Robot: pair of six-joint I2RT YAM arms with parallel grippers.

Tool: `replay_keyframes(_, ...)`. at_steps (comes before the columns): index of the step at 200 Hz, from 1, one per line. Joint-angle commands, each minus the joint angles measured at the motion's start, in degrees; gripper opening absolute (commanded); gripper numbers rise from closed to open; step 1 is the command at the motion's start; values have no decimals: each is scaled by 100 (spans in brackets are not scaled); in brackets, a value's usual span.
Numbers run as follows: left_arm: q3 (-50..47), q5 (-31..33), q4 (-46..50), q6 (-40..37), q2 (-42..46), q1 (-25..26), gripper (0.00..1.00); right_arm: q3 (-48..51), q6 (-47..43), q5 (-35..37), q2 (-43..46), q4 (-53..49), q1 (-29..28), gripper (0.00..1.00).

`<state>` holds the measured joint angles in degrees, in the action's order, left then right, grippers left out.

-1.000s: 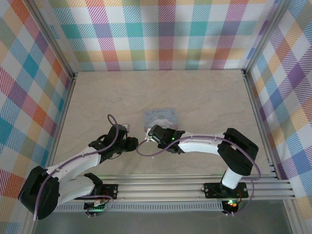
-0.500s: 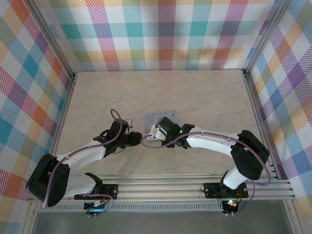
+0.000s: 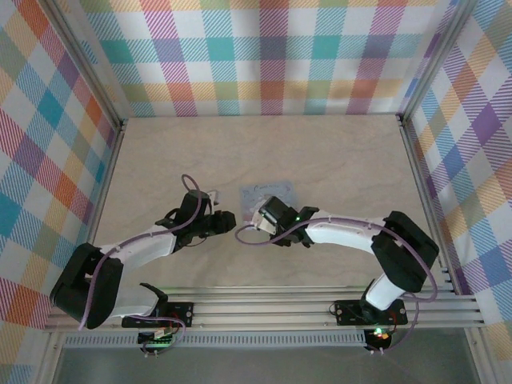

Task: Unlock a padlock with a key

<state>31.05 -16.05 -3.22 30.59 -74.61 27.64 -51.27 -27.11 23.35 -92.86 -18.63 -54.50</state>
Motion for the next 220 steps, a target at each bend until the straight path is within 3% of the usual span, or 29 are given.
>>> replay_keyframes(1,143,-111,-100,-2,-77,-92,34,208,-507,667,-271,530,-144,0)
replay_keyframes(61,193,-188,-121,0,-206,-145,33,530,-1125,1201,-130,1681,-394,0)
replay_keyframes(131,353,4,283,-138,22,-176,35,172,-214,661,591,1032,-570,0)
replay_keyframes(178,852,1177,1723,-647,775,-188,67,-674,491,323,982,164,-581,0)
replay_keyframes(185,920,1388,1861,-682,896,-193,74,-887,570,249,945,27,-554,0)
replay_keyframes(199,1014,1787,2237,-695,1176,-228,99,-1424,790,57,742,-249,-475,0)
replay_keyframes(220,1069,2153,2467,-730,1624,-361,100,-2241,1204,-322,241,-481,-369,0)
